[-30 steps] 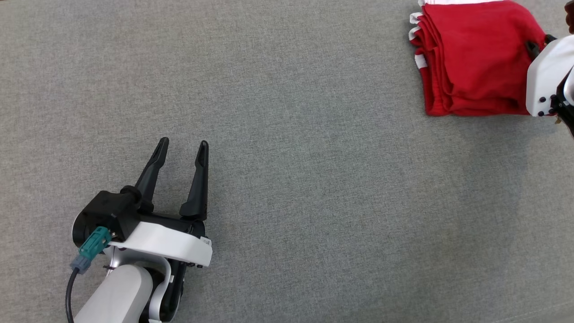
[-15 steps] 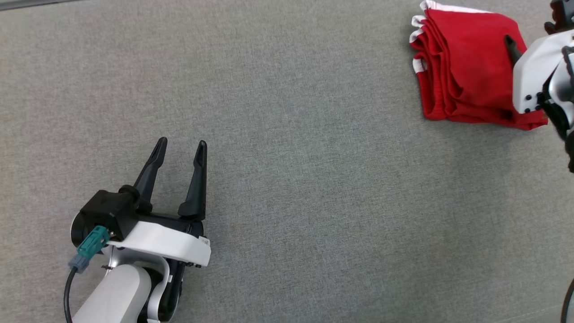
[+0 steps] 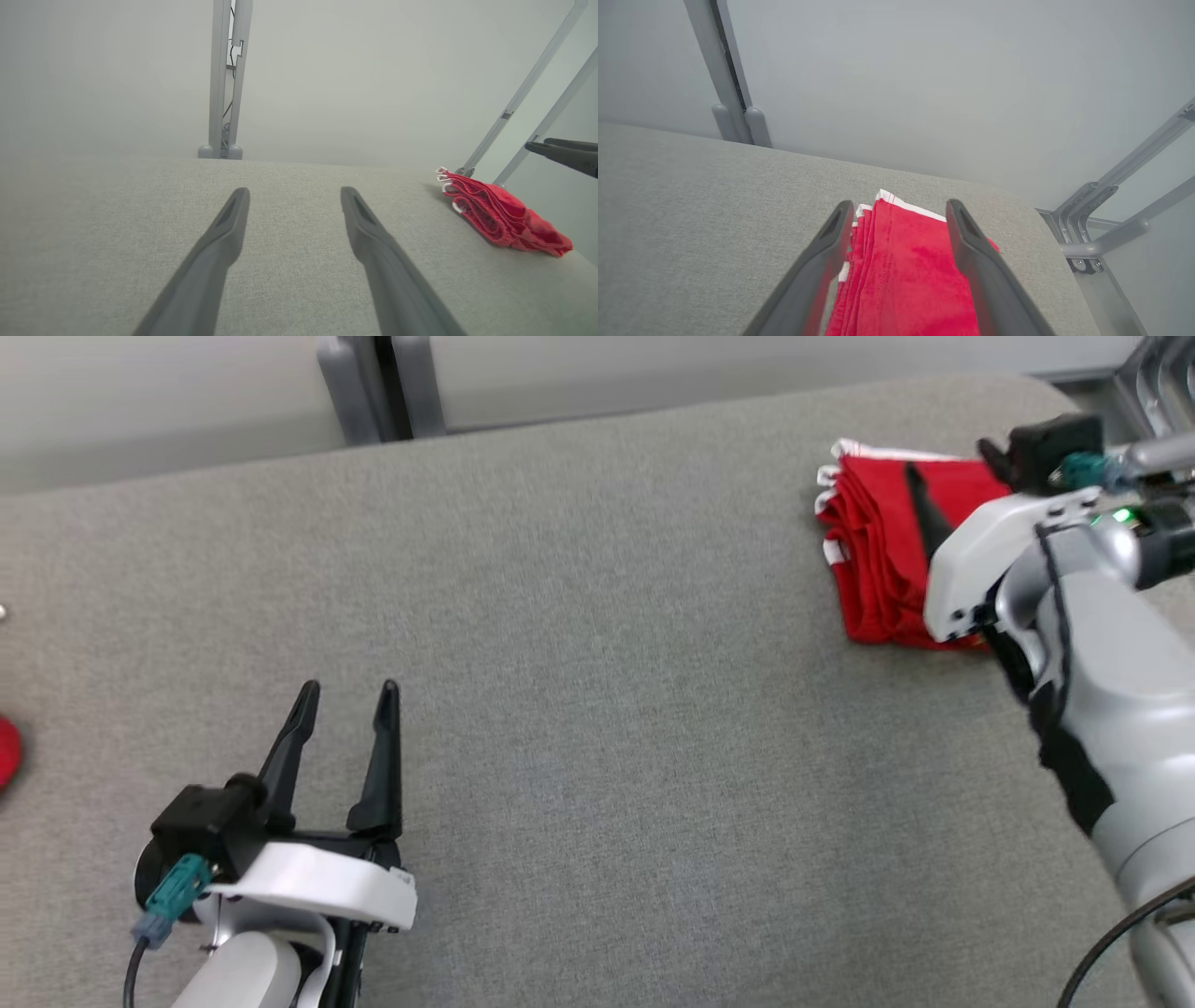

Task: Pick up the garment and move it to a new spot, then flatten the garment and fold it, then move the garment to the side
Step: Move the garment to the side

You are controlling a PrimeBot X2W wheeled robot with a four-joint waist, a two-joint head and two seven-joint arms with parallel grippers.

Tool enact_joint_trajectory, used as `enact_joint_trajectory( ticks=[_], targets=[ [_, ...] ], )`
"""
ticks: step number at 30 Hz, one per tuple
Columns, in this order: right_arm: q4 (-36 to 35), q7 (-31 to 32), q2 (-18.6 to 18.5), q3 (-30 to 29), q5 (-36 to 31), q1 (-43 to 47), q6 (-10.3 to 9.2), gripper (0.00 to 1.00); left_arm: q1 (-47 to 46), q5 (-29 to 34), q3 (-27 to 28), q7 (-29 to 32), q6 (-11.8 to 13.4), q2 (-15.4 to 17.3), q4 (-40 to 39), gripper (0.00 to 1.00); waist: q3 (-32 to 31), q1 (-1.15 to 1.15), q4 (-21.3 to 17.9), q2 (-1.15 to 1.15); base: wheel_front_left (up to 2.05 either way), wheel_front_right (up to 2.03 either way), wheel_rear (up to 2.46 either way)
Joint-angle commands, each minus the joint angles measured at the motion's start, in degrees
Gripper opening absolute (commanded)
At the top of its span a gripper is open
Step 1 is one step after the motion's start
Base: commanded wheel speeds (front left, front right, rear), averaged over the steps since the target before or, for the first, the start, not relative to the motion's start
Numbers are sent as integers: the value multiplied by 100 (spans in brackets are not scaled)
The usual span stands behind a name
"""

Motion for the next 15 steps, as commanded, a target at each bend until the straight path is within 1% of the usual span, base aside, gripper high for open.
enact_joint_trajectory(
  ticks=[1, 5, 11, 15],
  targets=[
    [-26, -89, 10, -26, 49, 114, -3, 100, 73, -33, 50, -29, 29, 20, 29, 100, -243, 0, 47, 0, 0, 0, 0],
    [-236, -303, 269, -20, 226, 471, -3, 100, 315, -99, 210, -95, 44, 15, 86, 100, -549, 0, 116, 0, 0, 0, 0],
    [-842, -417, 419, 52, 479, 1124, -3, 100, 740, -198, 517, -147, 84, 7, 61, 100, -887, 0, 248, 0, 0, 0, 0],
    [-1379, -442, 438, -52, 552, 1647, -3, 100, 1040, -239, 739, -162, 118, 4, -5, 100, -1038, 0, 345, 0, 0, 0, 0]
  ],
)
